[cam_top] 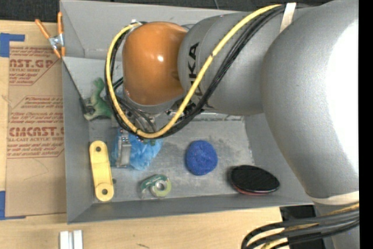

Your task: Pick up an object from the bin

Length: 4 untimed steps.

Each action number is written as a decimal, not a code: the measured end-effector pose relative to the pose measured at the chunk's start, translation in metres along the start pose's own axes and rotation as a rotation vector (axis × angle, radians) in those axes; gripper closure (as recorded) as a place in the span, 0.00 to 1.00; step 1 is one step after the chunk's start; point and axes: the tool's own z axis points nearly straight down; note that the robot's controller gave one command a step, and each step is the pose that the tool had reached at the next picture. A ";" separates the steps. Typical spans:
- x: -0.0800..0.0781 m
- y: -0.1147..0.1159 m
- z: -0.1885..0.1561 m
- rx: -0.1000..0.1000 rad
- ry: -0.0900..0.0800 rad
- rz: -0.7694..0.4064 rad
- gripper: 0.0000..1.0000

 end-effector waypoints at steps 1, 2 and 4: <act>-0.002 -0.001 -0.005 -0.002 -0.007 0.001 0.00; -0.012 -0.013 0.012 -0.007 -0.014 0.004 0.00; -0.006 -0.063 0.089 -0.004 -0.003 0.038 0.00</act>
Offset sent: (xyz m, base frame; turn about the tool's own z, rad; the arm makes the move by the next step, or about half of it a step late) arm 0.0272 -0.0515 -0.0594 0.0320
